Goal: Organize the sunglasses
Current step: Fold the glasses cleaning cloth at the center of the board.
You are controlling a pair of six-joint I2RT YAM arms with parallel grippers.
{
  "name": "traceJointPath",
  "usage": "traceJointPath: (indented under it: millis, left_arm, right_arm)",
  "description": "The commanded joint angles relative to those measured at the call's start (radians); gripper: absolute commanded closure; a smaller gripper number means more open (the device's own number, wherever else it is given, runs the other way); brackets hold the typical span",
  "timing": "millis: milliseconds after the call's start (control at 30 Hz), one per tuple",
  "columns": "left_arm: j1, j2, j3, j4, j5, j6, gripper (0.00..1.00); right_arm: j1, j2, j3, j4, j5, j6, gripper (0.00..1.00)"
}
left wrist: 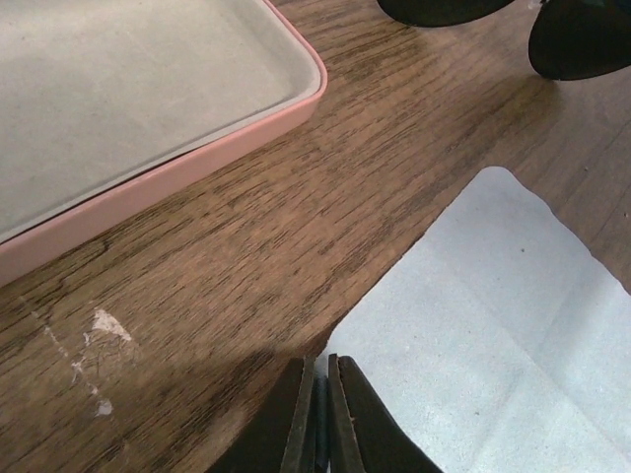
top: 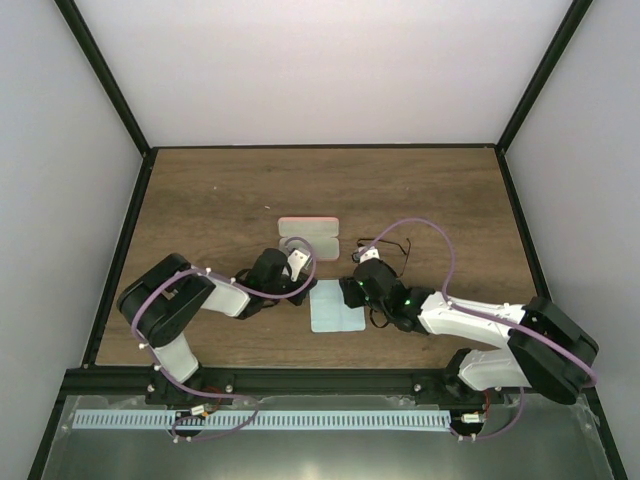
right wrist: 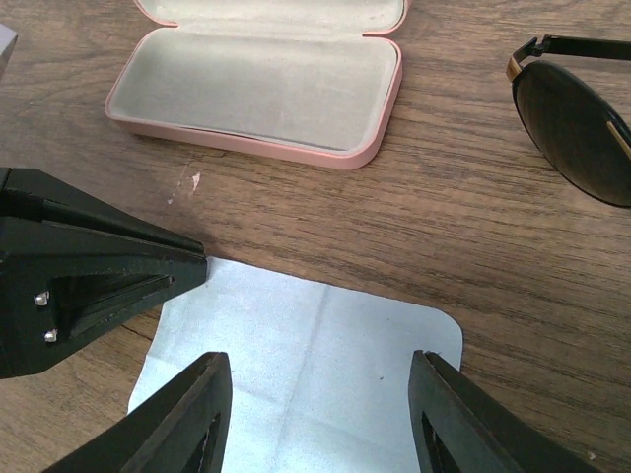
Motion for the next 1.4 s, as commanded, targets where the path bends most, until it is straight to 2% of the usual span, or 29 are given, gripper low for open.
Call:
traceJointPath:
  millis: [0, 167, 433, 700, 967, 1367]
  left_arm:
    - [0.002, 0.027, 0.006, -0.013, 0.019, 0.001, 0.92]
    - [0.002, 0.028, 0.006, -0.011, 0.025, -0.001, 0.96]
    - [0.002, 0.008, -0.001, -0.008, 0.035, -0.006, 0.96]
    - [0.002, 0.001, -0.012, 0.001, 0.039, -0.006, 0.96]
    - [0.002, -0.001, -0.019, 0.012, 0.04, -0.006, 0.96]
    - [0.003, 0.005, -0.017, 0.014, 0.042, -0.003, 0.96]
  right_arm:
    - [-0.006, 0.005, 0.006, 0.016, 0.003, -0.001, 0.49]
    - [-0.006, 0.006, 0.006, 0.018, 0.004, 0.002, 0.49]
    - [-0.011, 0.053, 0.011, 0.03, 0.043, 0.009, 0.48]
    - [-0.129, 0.092, -0.009, 0.107, -0.035, -0.018, 0.49]
    - [-0.153, 0.181, 0.007, 0.134, -0.051, -0.05, 0.6]
    - [-0.163, 0.281, 0.034, 0.148, -0.076, -0.066, 0.68]
